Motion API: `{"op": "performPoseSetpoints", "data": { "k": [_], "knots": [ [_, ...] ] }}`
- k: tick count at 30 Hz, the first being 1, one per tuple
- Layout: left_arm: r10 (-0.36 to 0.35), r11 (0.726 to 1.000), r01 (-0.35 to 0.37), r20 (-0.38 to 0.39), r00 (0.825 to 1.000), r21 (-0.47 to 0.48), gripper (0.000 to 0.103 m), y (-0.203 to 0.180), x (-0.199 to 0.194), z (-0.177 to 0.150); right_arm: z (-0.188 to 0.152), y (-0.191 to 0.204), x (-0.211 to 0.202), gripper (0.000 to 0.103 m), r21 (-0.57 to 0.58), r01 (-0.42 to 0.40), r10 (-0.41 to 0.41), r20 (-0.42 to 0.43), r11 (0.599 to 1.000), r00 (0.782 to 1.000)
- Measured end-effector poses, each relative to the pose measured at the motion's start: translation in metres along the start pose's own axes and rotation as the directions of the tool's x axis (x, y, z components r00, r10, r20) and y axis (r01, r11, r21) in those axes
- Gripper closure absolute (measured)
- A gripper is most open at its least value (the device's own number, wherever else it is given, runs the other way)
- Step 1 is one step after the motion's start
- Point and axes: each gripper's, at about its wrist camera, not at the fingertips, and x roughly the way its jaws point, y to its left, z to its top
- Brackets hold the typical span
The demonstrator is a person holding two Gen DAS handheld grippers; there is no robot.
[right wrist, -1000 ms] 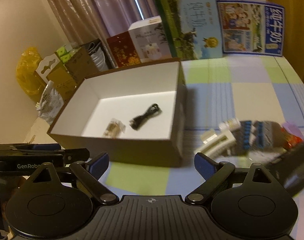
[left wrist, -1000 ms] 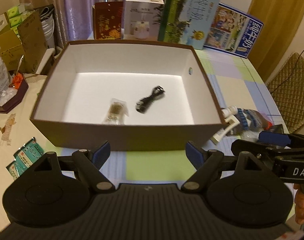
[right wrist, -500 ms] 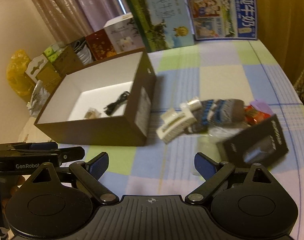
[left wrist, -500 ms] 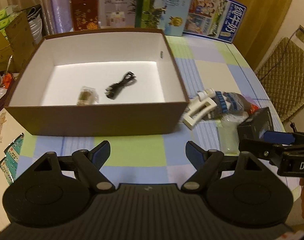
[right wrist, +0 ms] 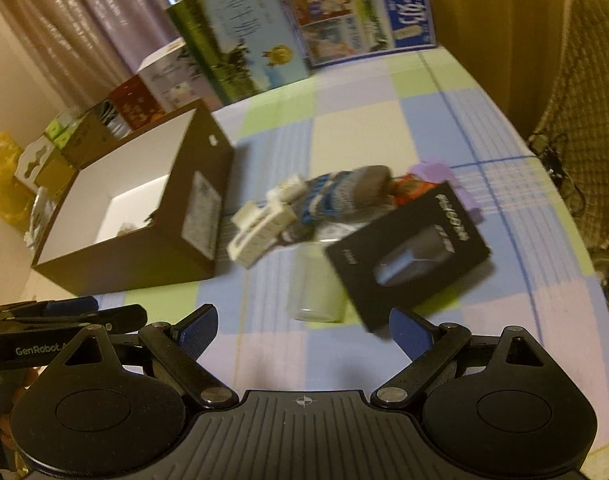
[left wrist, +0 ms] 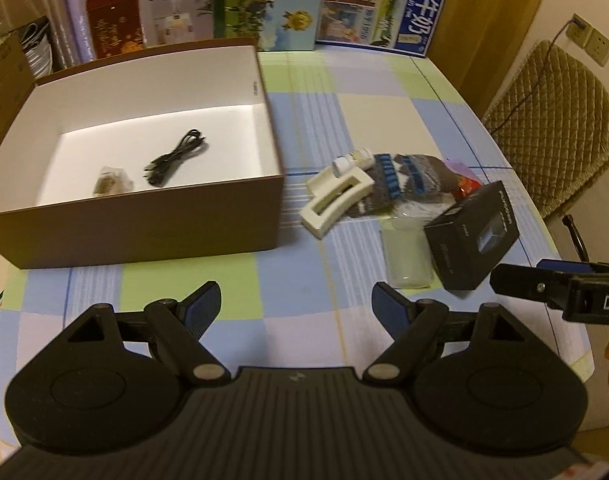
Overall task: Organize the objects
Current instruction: 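Withdraw both tools from the box back toward the remaining items, then grasp the clear plastic cup with the left tool while the right tool grasps the FLYCO box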
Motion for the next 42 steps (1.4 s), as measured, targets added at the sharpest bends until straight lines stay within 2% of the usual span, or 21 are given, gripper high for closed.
{"op": "performPoseSetpoints", "data": {
  "k": [12, 18, 20, 22, 25, 28, 30, 34, 38, 39, 40, 42],
  "knots": [
    [-0.012, 0.999, 0.013, -0.018, 1.000, 0.047, 0.023, -0.036, 0.015, 0.005, 0.004, -0.039, 0.000, 0.013, 0.071, 0.024, -0.024, -0.003, 0.997, 1.000],
    [0.000, 0.999, 0.001, -0.015, 1.000, 0.046, 0.023, -0.042, 0.026, 0.008, 0.008, -0.066, 0.011, 0.013, 0.216, 0.004, -0.012, 0.035, 0.976, 0.999],
    [0.010, 0.999, -0.009, -0.013, 1.000, 0.039, 0.023, -0.040, 0.030, 0.010, 0.009, -0.078, 0.017, 0.013, 0.295, -0.025, 0.008, 0.056, 0.955, 0.998],
    [0.020, 0.999, -0.019, -0.015, 1.000, 0.032, 0.023, -0.037, 0.033, 0.012, 0.011, -0.091, 0.025, 0.013, 0.393, -0.067, 0.039, 0.078, 0.917, 0.996],
    [0.034, 0.999, -0.033, -0.008, 0.999, 0.021, 0.023, -0.032, 0.036, 0.017, 0.012, -0.107, 0.039, 0.013, 0.529, -0.105, 0.070, 0.087, 0.842, 0.994],
    [0.049, 0.999, -0.049, -0.005, 0.999, 0.010, 0.023, -0.026, 0.040, 0.022, 0.018, -0.116, 0.050, 0.013, 0.605, -0.115, 0.068, 0.101, 0.788, 0.993],
    [0.057, 0.998, -0.057, -0.003, 0.998, 0.004, 0.023, -0.023, 0.042, 0.025, 0.025, -0.117, 0.056, 0.012, 0.627, -0.092, 0.038, 0.099, 0.773, 0.994],
    [0.066, 0.998, -0.066, -0.003, 0.998, -0.002, 0.023, -0.018, 0.046, 0.031, 0.036, -0.116, 0.070, 0.010, 0.641, -0.013, -0.030, 0.056, 0.767, 0.998],
    [0.065, 0.998, -0.065, -0.013, 0.998, 0.004, 0.023, -0.018, 0.051, 0.033, 0.037, -0.116, 0.084, 0.010, 0.639, 0.053, -0.064, -0.007, 0.768, 0.998],
    [0.061, 0.998, -0.061, -0.015, 0.998, 0.005, 0.023, -0.019, 0.052, 0.033, 0.038, -0.114, 0.086, 0.011, 0.620, 0.072, -0.073, -0.024, 0.781, 0.997],
    [0.057, 0.998, -0.057, -0.018, 0.998, 0.008, 0.023, -0.020, 0.053, 0.033, 0.039, -0.112, 0.086, 0.017, 0.588, 0.074, -0.072, -0.028, 0.806, 0.997],
    [0.046, 0.999, -0.046, -0.024, 0.999, 0.016, 0.023, -0.023, 0.055, 0.033, 0.042, -0.106, 0.084, 0.018, 0.503, 0.105, -0.088, -0.057, 0.858, 0.994]
  ]
}}
